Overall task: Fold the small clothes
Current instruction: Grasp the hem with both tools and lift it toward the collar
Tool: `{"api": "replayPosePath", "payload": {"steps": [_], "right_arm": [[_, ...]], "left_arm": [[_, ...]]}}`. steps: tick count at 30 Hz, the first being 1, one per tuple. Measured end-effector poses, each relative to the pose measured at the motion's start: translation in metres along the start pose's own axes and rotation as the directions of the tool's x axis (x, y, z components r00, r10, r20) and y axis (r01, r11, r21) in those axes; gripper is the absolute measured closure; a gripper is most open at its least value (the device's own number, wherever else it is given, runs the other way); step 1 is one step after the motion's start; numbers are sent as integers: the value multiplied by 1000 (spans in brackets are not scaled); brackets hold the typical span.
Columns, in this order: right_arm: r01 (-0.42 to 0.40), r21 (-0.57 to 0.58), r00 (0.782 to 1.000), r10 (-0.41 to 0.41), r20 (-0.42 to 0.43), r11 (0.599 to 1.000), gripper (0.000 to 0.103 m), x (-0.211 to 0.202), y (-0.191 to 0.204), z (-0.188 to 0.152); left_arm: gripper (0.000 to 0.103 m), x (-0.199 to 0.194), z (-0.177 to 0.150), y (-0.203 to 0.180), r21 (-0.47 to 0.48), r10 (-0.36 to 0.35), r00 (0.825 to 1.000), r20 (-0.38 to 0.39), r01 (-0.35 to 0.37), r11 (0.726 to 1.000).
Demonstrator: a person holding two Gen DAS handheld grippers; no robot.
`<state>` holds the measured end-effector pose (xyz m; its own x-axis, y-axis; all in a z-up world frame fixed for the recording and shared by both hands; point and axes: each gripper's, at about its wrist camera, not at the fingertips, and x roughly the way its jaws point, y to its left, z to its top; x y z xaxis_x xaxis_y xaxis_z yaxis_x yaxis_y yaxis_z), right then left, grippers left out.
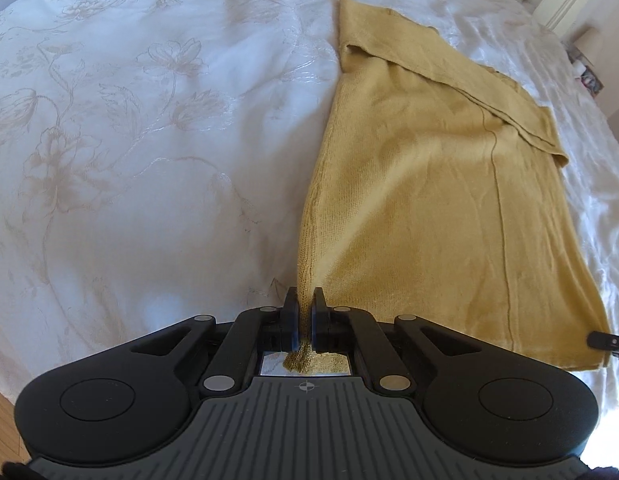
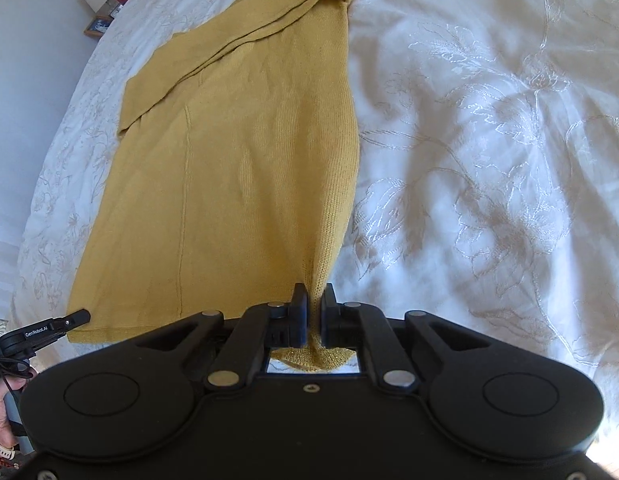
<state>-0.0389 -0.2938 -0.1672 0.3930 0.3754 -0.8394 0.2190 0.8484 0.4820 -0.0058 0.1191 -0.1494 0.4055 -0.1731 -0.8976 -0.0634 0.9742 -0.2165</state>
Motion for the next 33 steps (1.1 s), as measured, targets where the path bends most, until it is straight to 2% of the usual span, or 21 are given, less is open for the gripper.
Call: {"api": "replayPosePath", "payload": {"steps": [8,16,19,26,29,33], "right_arm": [[-41,1,999,41,23,999,91,-11,8,13],[-92,33,990,88,108,995,91,-32,16,42],[-118,47,981,109,162,992,91,-38,21,66],[-168,72,952,143,270,983,91,-32,36,151],[-169,87,942,135,309,982,91,-21,39,190],[-155,131,943,108,314,979,91,5,35,238]], "left_arm": [[98,-19,27,-9,-38,-55,996,69,58,998],[98,-43,80,-22,-62,-100,979,180,112,992],[98,-46,110,-30,-58,-112,969,221,128,990],[98,-32,191,-51,-17,-148,944,297,160,987],[98,-14,226,-60,-4,-154,938,310,163,987],[98,21,269,-68,-21,-165,943,290,178,984]]}}
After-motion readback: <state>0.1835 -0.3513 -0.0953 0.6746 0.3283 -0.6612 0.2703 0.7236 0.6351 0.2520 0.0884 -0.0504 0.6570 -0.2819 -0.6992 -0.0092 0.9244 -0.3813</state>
